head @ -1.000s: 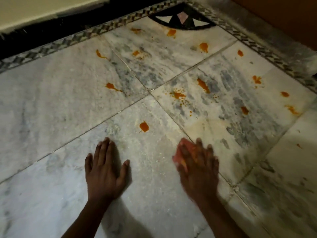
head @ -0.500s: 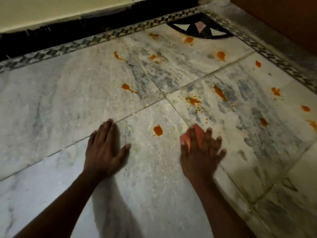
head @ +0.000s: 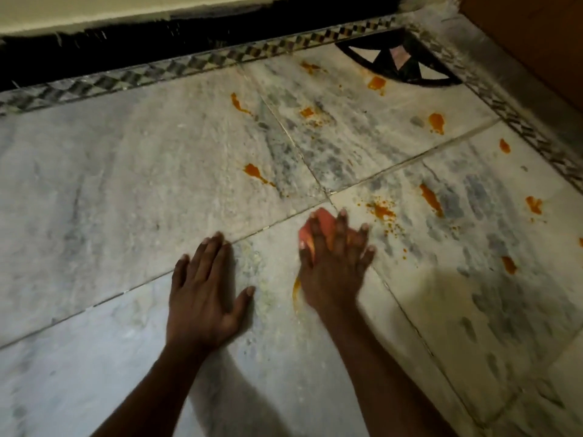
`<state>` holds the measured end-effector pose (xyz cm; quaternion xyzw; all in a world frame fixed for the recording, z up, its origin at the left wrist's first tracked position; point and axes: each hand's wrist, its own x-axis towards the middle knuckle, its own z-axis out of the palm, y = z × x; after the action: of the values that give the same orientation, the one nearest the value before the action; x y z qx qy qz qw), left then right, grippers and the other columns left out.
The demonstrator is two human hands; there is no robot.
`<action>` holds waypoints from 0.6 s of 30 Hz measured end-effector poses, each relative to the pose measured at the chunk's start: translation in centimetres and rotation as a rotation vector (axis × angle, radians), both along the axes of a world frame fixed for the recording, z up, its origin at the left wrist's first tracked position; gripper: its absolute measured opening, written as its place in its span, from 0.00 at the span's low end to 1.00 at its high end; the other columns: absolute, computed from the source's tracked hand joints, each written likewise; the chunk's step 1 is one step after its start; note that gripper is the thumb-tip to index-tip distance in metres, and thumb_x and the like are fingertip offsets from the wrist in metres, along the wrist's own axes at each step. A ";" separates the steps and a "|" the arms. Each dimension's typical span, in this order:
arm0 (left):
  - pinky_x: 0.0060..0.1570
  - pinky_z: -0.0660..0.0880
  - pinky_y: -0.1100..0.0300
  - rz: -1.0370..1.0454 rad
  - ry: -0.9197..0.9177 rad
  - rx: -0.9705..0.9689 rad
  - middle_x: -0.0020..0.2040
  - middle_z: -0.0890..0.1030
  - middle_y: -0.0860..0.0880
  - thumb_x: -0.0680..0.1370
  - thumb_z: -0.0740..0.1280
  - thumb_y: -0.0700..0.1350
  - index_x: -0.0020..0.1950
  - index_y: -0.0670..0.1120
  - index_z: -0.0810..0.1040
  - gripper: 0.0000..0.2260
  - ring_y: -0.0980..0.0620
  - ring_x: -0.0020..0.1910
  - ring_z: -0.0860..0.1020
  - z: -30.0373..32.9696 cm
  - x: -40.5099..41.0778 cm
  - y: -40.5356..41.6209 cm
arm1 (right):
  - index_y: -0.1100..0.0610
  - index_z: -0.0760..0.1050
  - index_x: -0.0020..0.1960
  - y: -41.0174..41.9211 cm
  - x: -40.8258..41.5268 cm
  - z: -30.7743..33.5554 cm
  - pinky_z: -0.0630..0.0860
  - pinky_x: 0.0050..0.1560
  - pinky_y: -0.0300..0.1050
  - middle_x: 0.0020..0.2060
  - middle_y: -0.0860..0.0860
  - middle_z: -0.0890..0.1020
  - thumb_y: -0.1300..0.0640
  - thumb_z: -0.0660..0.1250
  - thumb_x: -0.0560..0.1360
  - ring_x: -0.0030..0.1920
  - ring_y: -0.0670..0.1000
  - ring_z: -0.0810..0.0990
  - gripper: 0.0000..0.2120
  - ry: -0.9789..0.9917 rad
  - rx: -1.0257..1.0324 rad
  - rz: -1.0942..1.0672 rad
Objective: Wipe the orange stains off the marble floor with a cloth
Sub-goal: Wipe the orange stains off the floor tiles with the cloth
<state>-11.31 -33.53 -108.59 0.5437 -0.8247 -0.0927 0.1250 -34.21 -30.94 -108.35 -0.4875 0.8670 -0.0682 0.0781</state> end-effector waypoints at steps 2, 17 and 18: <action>0.82 0.58 0.40 0.012 -0.005 0.018 0.87 0.59 0.46 0.80 0.58 0.67 0.84 0.44 0.64 0.39 0.47 0.86 0.58 0.1 0.0 -0.1 | 0.33 0.51 0.84 2.1 3.4 0.6 0.46 0.80 0.73 0.87 0.50 0.46 0.36 0.49 0.83 0.85 0.65 0.43 0.29 0.033 0.029 0.250; 0.83 0.55 0.40 0.006 0.004 0.056 0.88 0.55 0.48 0.82 0.58 0.63 0.86 0.45 0.61 0.36 0.49 0.87 0.53 0.2 0.1 -0.1 | 0.34 0.45 0.84 3.6 3.7 1.3 0.49 0.80 0.74 0.87 0.50 0.43 0.36 0.50 0.83 0.85 0.66 0.42 0.32 0.057 0.110 0.488; 0.83 0.56 0.40 -0.001 0.004 0.067 0.88 0.55 0.48 0.82 0.58 0.63 0.86 0.45 0.61 0.36 0.49 0.87 0.53 0.4 0.1 -0.2 | 0.33 0.46 0.84 6.6 3.9 1.7 0.52 0.80 0.74 0.87 0.50 0.46 0.36 0.53 0.83 0.85 0.65 0.46 0.32 0.060 0.110 0.541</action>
<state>-11.18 -33.68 -108.24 0.5471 -0.8211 -0.1214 0.1084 -30.34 -24.34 -106.66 -0.6980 0.7097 0.0166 0.0940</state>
